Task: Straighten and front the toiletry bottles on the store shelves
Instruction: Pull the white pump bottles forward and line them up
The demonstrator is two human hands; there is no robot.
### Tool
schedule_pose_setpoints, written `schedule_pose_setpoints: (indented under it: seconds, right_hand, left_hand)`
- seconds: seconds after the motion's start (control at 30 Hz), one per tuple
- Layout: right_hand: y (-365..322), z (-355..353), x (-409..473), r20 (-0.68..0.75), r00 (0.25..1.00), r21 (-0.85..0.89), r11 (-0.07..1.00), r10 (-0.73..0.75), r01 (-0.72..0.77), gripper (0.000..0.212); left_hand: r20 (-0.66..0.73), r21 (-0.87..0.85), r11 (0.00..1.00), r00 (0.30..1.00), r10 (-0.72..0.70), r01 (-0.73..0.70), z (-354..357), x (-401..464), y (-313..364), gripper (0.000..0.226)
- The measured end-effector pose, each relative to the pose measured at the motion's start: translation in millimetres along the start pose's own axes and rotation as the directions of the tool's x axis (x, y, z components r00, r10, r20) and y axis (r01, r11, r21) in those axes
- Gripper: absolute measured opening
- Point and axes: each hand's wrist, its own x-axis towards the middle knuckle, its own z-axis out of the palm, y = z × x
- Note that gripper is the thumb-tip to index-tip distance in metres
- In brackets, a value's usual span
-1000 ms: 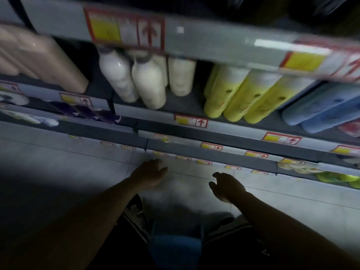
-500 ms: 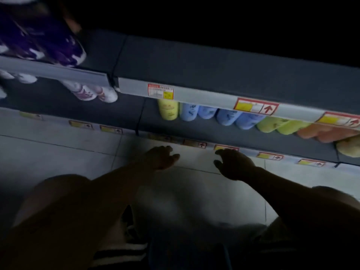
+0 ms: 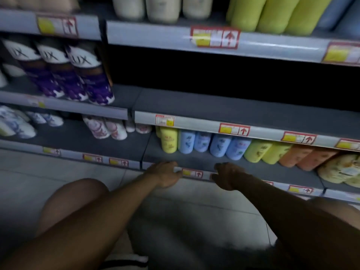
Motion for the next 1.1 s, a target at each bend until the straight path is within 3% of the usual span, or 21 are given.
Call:
schedule_pose_setpoints:
  seconds: [0.23,0.37,0.5,0.73,0.83,0.93,1.1]
  right_hand:
    - [-2,-1,-38,-0.06,0.997,0.024,0.999,-0.047,0.048,0.056]
    - [5,-3,-42,-0.043,0.995,0.008,0.996,-0.088,0.089,0.053]
    - [6,-18,-29,-0.042,0.989,-0.046,0.989,-0.145,0.143,0.061]
    - [-7,-28,17,-0.008,0.986,-0.065,0.984,-0.169,0.168,0.06]
    - [-14,-35,32,-0.072,0.98,-0.055,0.982,-0.185,0.182,0.062]
    - [-17,-40,34,-0.159,0.968,-0.003,0.98,-0.197,0.199,0.06]
    - [-13,-44,26,-0.216,0.958,0.027,0.98,-0.187,0.197,0.054]
  left_hand:
    - [-0.031,-0.022,0.998,0.998,0.058,-0.058,-26,-18,35,0.064]
    - [0.004,0.072,0.994,0.997,0.079,-0.079,-43,-23,73,0.073]
    - [-0.089,0.242,0.962,0.984,0.154,-0.128,-48,-21,83,0.07]
    - [-0.053,0.271,0.954,0.987,0.151,-0.131,-38,22,55,0.063]
    - [-0.095,0.336,0.929,0.976,0.196,-0.154,-48,42,54,0.057]
    - [-0.182,0.299,0.938,0.954,0.237,-0.176,-56,49,52,0.05]
    - [-0.201,0.279,0.943,0.949,0.245,-0.184,-62,49,45,0.049]
